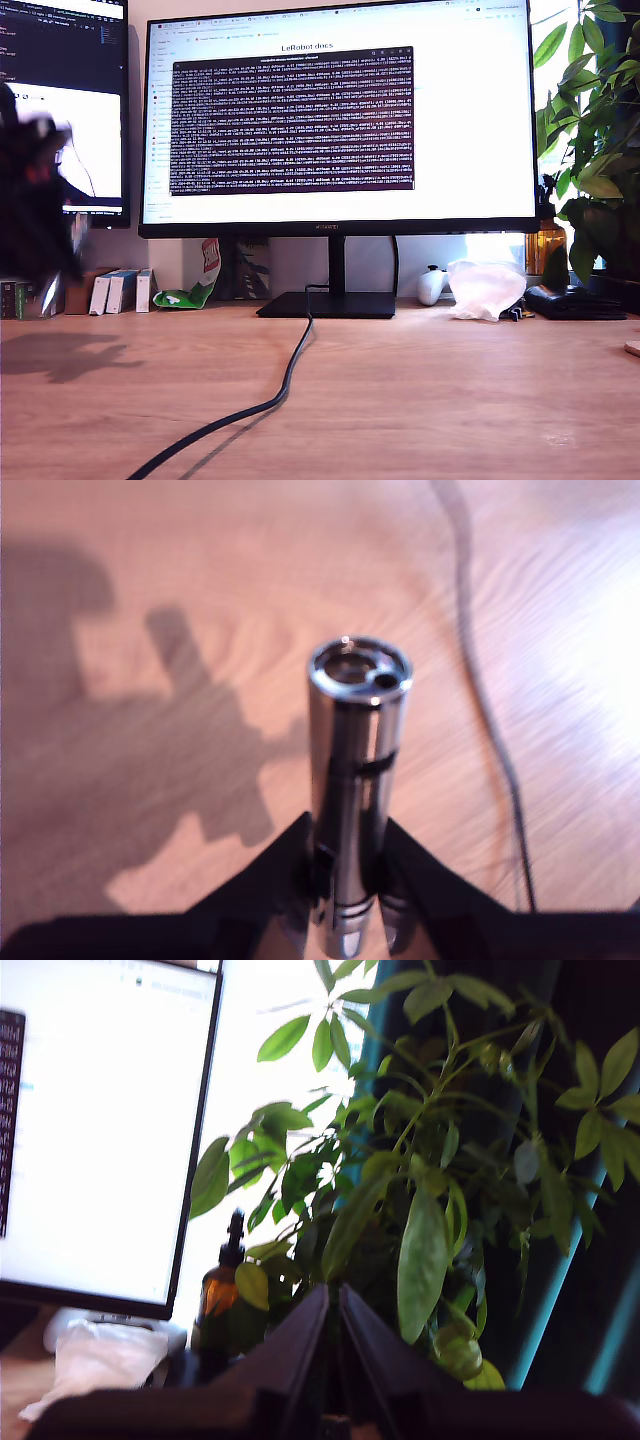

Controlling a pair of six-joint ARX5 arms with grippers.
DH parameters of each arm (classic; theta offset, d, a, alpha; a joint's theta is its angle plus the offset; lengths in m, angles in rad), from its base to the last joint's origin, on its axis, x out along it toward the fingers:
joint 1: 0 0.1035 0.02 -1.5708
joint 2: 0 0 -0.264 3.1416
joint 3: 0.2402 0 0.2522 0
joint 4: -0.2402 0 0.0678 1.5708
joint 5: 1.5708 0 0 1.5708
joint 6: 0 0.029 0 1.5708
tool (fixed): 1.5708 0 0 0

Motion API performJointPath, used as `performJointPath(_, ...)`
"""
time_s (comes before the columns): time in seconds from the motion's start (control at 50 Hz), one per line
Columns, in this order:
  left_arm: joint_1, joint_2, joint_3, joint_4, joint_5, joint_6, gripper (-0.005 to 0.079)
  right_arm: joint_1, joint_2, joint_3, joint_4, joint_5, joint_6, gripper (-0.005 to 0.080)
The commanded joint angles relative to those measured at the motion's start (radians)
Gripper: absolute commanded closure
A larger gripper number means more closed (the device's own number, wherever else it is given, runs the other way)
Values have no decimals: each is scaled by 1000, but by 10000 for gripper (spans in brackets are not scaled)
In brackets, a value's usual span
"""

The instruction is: Pick the metallic laser pointer with your right arm, pass it to your left arm, then place it down to the left side of the table

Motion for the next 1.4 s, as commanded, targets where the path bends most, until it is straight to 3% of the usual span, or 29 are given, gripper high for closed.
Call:
performJointPath(0.0, 4, 46, 2, -18, -2, -1, 762, 0, 2, -18, 9, 4, 0, 729)
performJointPath(0.26, 11, 174, 26, -78, -19, -2, 762, 1, 2, -18, 8, 2, 1, 729)
performJointPath(0.44, 9, 207, 31, -74, -92, 13, 753, 18, -3, -18, 8, 2, 2, 729)
performJointPath(0.52, 9, 206, 37, -58, -109, 16, 685, 28, -3, -18, 7, 2, 2, 729)
performJointPath(0.62, 5, 206, 58, -51, -113, 17, 522, 38, -3, -18, 7, 2, 2, 729)
performJointPath(0.7, 3, 206, 78, -53, -113, 31, 467, 42, -3, -18, 8, 2, 2, 729)
performJointPath(0.98, -2, 206, 198, -135, -98, 33, 487, 58, -3, -18, 9, 1, 2, 729)
performJointPath(1.14, -2, 205, 302, -233, -99, 70, 769, 68, -3, -18, 10, 0, 1, 729)
performJointPath(1.38, -6, 203, 436, -256, -63, 44, 761, 68, -3, -15, 29, -46, 5, 729)
